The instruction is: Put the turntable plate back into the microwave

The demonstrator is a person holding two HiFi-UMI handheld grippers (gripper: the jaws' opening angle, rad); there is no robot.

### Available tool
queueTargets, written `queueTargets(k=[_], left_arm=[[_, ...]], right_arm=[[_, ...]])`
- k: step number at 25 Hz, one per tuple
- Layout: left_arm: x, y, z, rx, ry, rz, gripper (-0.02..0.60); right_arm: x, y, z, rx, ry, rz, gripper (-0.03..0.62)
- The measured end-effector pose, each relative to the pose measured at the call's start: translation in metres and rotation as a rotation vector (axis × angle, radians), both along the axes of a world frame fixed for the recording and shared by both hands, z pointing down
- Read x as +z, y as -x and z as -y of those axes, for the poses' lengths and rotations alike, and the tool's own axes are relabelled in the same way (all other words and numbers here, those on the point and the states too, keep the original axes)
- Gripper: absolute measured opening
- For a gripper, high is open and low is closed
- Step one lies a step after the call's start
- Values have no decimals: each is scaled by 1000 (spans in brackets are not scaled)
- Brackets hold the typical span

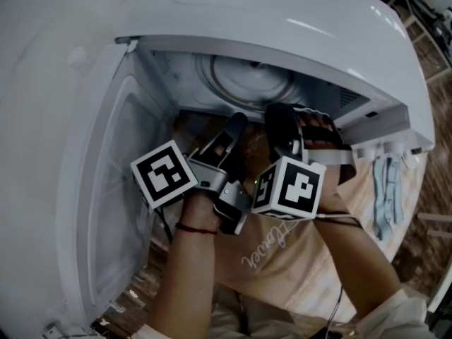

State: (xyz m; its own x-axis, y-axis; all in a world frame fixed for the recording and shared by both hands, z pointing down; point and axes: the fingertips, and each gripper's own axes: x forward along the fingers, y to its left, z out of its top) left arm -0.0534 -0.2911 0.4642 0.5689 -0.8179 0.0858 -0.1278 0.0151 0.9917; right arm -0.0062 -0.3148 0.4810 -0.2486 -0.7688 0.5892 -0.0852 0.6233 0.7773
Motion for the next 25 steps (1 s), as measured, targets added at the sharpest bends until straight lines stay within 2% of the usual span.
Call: queueTargets(k=[10, 19, 25], left_arm=[[1, -1, -5, 10, -5, -2, 107], [-2, -9, -7, 31, -12, -100, 107], [-1, -13, -12, 43, -5, -126, 106]], right_arm=[[5, 2, 0, -16, 13, -2, 52], [5, 5, -1, -73, 4, -1, 54], [6, 5, -1, -93, 22, -13, 54]])
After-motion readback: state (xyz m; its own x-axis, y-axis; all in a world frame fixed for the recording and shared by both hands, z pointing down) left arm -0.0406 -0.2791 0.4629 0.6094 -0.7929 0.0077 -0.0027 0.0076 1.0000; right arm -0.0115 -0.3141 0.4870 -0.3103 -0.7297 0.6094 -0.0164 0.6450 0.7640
